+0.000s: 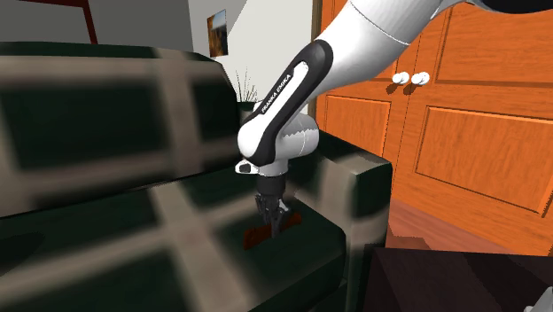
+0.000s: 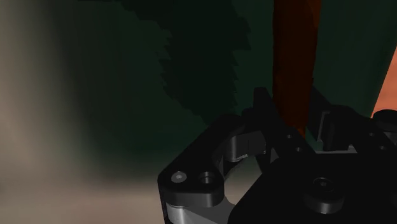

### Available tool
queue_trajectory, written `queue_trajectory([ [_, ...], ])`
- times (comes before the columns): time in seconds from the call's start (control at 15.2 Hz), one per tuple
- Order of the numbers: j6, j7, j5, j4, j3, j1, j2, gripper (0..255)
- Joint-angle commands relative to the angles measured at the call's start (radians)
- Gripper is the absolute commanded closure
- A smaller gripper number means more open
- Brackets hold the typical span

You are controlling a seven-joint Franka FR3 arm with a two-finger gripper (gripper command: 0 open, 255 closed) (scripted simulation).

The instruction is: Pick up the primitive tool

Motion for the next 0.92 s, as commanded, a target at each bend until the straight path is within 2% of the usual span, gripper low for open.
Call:
queue_trajectory([
  [0.0,-0.015,0.009,-0.013,-0.001,-0.009,0.007,-0.018,255],
  [0.86,-0.113,0.068,-0.093,-0.001,-0.061,0.044,-0.131,255],
])
